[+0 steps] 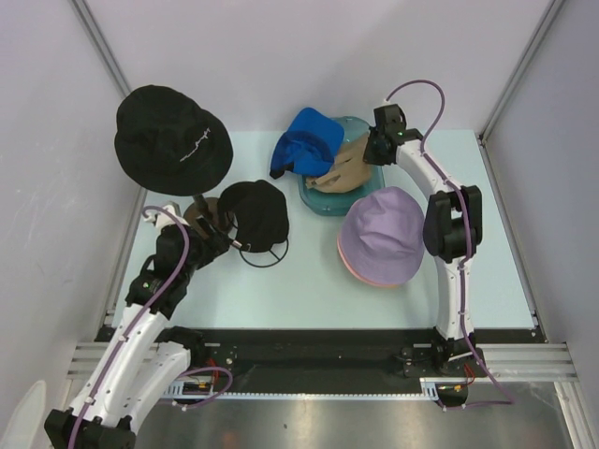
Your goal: Stack the hats
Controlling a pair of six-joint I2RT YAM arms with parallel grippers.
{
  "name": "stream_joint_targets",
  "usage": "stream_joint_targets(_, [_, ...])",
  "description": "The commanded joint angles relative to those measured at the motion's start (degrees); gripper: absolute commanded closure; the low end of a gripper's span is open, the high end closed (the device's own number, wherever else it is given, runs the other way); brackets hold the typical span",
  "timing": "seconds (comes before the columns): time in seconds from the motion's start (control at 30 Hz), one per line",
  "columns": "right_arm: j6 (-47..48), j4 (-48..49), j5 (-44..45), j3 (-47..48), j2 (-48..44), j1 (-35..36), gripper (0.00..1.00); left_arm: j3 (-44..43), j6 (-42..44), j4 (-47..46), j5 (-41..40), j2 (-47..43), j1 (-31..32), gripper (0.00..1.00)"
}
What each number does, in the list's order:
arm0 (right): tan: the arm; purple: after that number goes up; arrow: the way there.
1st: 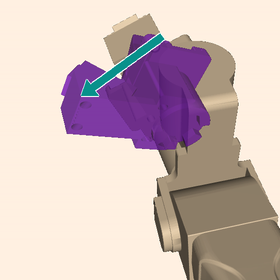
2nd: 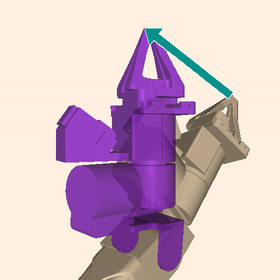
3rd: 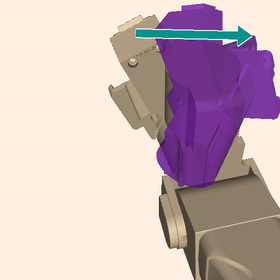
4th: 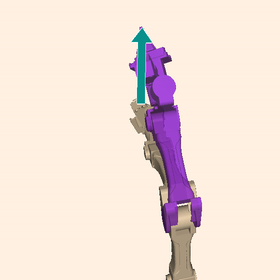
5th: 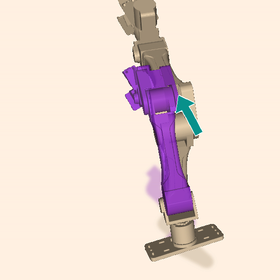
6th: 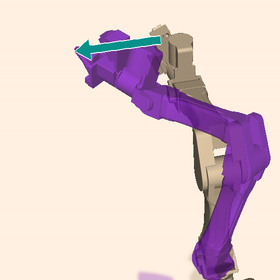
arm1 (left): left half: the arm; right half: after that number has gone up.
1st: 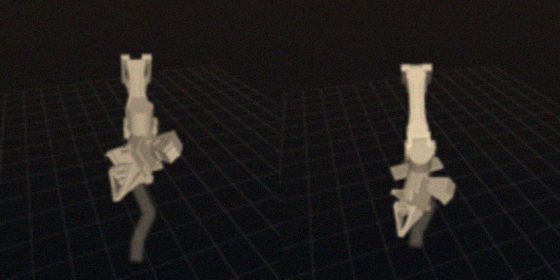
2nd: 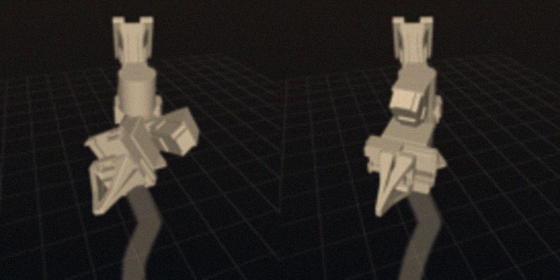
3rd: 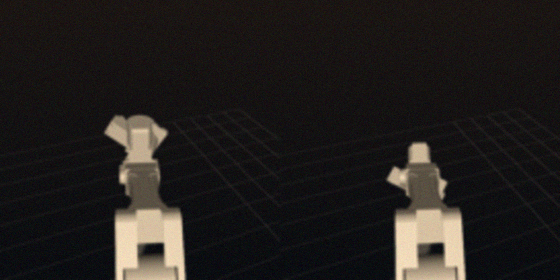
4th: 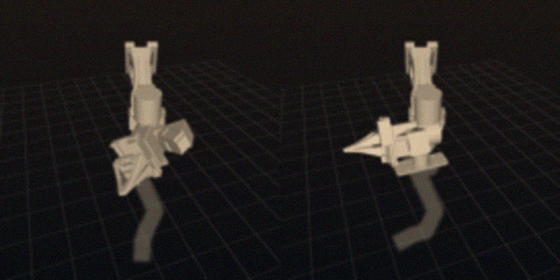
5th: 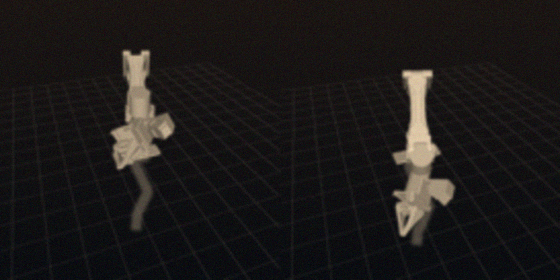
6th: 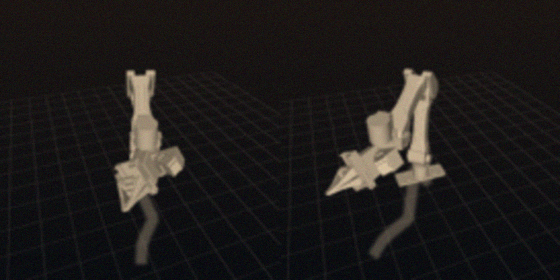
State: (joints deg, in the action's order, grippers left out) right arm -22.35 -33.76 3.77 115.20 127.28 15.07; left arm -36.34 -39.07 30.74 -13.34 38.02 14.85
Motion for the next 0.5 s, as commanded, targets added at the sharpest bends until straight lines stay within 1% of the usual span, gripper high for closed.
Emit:
stream_joint_targets(0.0, [-0.06, 4.22, -3.24, 0.74, -5.02, -0.13, 1.00, -3.56, -0.13, -1.20, 1.91, -0.84, -0.44, 0.14])
stream_joint_targets(0.17, [-1.20, 6.68, -3.07, -1.55, -10.64, -0.39, 1.00, -6.02, 0.22, -2.96, 3.58, -0.14, -0.44, 0.13])
stream_joint_targets(0.37, [-2.17, 7.83, -2.10, -1.29, -16.00, -0.74, 1.00, -6.46, 1.19, -5.51, 5.69, -0.40, -0.44, 0.10])
stream_joint_targets(0.47, [-2.61, 8.01, -2.28, -1.38, -17.68, -0.66, 1.00, -7.08, 3.55, -7.53, 8.06, -0.67, -0.44, 0.10])
